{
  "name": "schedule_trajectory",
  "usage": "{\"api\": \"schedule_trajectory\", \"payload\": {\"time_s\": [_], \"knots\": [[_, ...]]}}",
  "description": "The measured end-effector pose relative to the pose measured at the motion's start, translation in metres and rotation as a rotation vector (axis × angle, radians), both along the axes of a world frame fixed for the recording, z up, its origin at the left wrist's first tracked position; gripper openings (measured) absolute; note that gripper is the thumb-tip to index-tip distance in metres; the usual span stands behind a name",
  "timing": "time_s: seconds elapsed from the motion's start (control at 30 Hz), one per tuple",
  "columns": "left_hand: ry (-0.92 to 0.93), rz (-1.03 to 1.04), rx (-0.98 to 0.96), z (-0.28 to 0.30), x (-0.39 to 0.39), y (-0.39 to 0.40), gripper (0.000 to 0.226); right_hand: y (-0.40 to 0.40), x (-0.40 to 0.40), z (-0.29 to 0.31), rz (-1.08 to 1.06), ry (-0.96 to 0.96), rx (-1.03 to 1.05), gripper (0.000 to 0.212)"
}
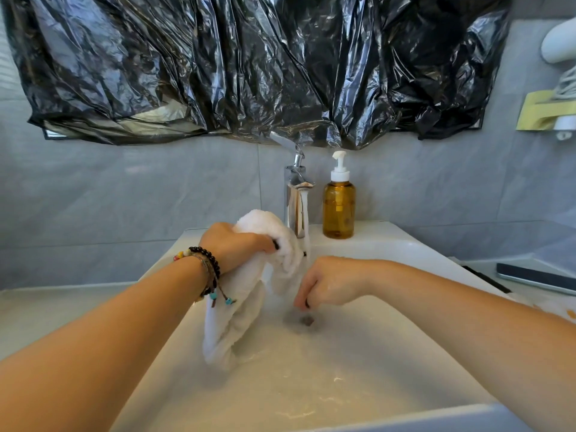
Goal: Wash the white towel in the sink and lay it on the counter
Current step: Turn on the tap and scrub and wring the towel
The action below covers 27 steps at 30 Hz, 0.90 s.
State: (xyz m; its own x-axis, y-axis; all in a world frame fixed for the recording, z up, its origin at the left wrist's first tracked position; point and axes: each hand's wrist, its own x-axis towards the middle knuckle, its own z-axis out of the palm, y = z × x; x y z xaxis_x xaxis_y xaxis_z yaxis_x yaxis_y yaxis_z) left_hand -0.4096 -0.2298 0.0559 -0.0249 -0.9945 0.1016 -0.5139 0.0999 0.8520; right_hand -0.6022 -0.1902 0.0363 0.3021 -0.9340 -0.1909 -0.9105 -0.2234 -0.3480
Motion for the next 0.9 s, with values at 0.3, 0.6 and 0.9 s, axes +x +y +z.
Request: {"api": "schedule_trajectory", "payload": {"time_s": [0.3,0.6,0.9], "knots": [[0.02,-0.017,0.0,0.003,-0.002,0.008,0.042,0.002,0.022,-0.012,0.063,0.326,0.072,0.029],[0.013,-0.006,-0.033,0.007,0.0,0.003,0.051,-0.016,0.009,0.007,-0.509,-0.741,0.229,0.017],[0.161,0.12,-0.103,0.014,0.014,0.0,0.058,-0.039,0.054,0.015,-0.804,-1.18,0.202,0.019]]}}
